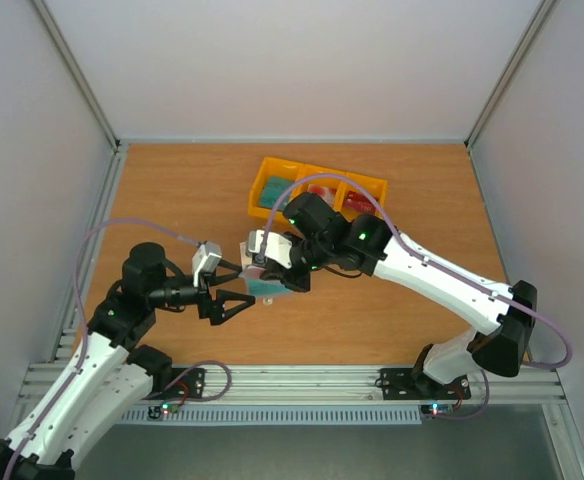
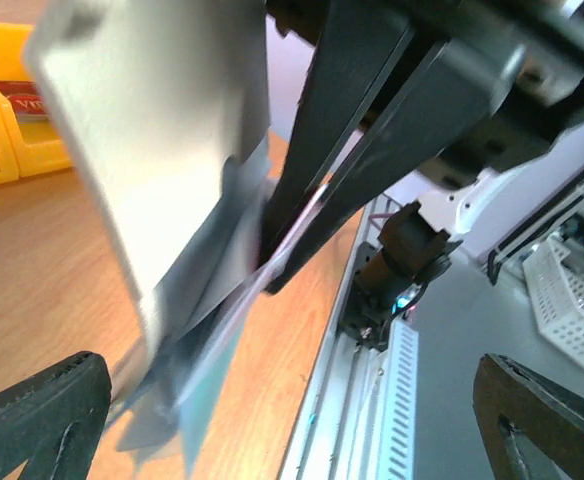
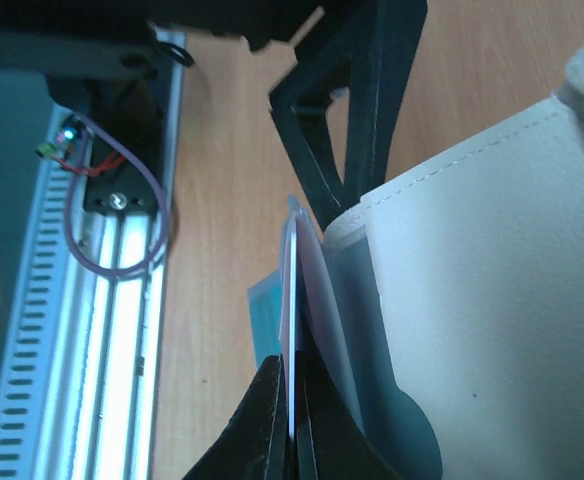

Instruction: Take the credit cards out of the card holder

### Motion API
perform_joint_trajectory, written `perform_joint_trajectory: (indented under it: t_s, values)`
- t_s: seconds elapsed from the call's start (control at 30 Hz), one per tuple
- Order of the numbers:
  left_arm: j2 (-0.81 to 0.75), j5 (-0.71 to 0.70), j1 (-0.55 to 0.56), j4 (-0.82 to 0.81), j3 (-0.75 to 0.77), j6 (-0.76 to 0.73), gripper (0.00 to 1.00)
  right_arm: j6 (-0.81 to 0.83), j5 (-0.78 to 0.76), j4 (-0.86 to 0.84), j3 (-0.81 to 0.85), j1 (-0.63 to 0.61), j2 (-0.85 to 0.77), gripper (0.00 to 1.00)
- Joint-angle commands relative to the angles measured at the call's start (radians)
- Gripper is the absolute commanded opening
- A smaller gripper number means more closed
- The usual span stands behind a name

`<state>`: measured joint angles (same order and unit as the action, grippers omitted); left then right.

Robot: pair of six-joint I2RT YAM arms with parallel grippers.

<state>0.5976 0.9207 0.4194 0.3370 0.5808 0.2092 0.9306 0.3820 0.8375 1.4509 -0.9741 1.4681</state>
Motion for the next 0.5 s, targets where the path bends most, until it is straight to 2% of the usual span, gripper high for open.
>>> perform_joint_trajectory:
  t_s: [0.0, 0.1, 0.2, 0.27, 0.47]
  values:
    - [-0.016, 0.009, -0.002, 0.019, -0.028, -0.169, 0.99, -0.101, 0.118, -0.053, 0.017, 0.008, -0.046, 0.01]
    - [-0.020, -0.033, -0.004, 0.027, -0.032, -0.184, 0.99, -0.105, 0.137, -0.048, 0.033, 0.014, -0.055, 0.01]
    - [-0.019, 0.012, -0.003, 0.010, -0.038, -0.191, 0.99, -0.114, 0.145, -0.056, 0.038, 0.018, -0.068, 0.01]
    - [-0.018, 0.049, -0.004, -0.055, -0.054, -0.170, 0.94, -0.138, 0.167, -0.082, 0.037, 0.019, -0.068, 0.01]
    - [-0.006, 0.124, -0.002, -0.270, -0.111, 0.004, 0.48, -0.208, 0.207, -0.178, 0.003, 0.018, -0.074, 0.01]
